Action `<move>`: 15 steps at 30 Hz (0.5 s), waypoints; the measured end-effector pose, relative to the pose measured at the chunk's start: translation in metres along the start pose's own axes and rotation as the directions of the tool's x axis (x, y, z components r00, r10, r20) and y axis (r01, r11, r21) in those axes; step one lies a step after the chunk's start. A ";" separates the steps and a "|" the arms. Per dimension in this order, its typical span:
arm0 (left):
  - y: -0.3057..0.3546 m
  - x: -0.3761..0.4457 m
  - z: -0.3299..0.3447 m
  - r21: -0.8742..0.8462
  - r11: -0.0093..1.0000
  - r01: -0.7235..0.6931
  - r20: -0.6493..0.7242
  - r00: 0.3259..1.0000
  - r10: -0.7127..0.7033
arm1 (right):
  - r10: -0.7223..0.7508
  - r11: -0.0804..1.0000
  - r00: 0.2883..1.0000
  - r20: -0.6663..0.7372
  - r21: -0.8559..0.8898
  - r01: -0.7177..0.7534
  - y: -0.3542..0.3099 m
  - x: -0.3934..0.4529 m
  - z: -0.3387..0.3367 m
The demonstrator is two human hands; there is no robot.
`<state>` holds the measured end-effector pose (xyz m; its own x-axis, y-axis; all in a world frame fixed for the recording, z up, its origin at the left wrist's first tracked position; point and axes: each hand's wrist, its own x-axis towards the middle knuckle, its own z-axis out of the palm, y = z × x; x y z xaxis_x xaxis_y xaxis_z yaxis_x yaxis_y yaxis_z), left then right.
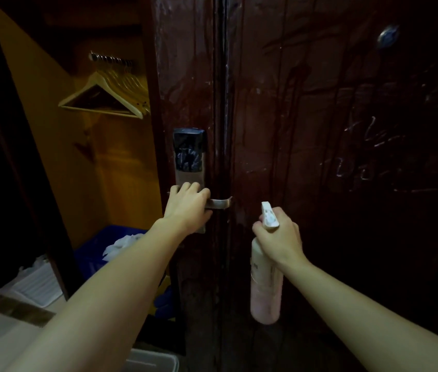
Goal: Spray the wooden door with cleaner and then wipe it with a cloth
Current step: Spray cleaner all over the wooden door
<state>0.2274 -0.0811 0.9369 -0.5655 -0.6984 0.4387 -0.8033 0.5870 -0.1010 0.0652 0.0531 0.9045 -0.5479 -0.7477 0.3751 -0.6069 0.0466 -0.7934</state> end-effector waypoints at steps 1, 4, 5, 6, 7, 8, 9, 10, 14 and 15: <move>0.004 0.002 0.001 0.006 1.000 -0.016 -0.008 1.000 0.016 | 0.014 1.000 1.000 -0.028 0.010 -0.014 0.002 0.001 -0.004; 0.014 0.008 0.000 0.001 0.999 -0.037 0.001 0.999 0.037 | 0.033 0.998 0.997 -0.068 -0.048 -0.036 0.008 0.005 -0.014; 0.017 0.010 -0.001 -0.003 0.999 -0.037 0.011 0.999 0.037 | 0.033 0.996 0.997 -0.076 -0.076 -0.039 0.010 0.006 -0.018; 0.020 0.012 -0.001 -0.008 0.999 -0.040 0.019 0.999 0.040 | 0.036 0.995 0.996 -0.087 -0.090 -0.044 0.013 0.007 -0.021; 0.023 0.014 0.000 -0.012 0.999 -0.046 0.024 0.999 0.047 | 0.042 0.994 0.994 -0.104 -0.091 -0.052 0.016 0.008 -0.026; 0.027 0.016 0.001 -0.016 0.998 -0.056 0.023 0.998 0.056 | 0.053 0.994 0.991 -0.124 -0.086 -0.064 0.019 0.009 -0.030; 0.031 0.017 0.002 -0.021 0.998 -0.066 0.017 0.998 0.067 | 0.064 0.994 0.988 -0.143 -0.074 -0.075 0.022 0.010 -0.035; 0.035 0.019 0.004 -0.028 0.997 -0.077 0.006 0.997 0.077 | 0.071 0.995 0.985 -0.157 -0.057 -0.081 0.026 0.011 -0.039; 0.053 0.025 0.006 -0.059 0.992 -0.112 -0.032 0.993 0.110 | 0.095 0.995 0.974 -0.204 -0.016 -0.100 0.037 0.014 -0.055; 0.058 0.027 0.005 -0.061 0.991 -0.121 -0.028 0.992 0.119 | 0.101 0.994 0.971 -0.218 -0.016 -0.107 0.040 0.014 -0.059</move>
<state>0.1644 -0.0683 0.9385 -0.6520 -0.6117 0.4480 -0.7161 0.6909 -0.0989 -0.0008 0.0836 0.9061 -0.7187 -0.5770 0.3880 -0.5536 0.1372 -0.8214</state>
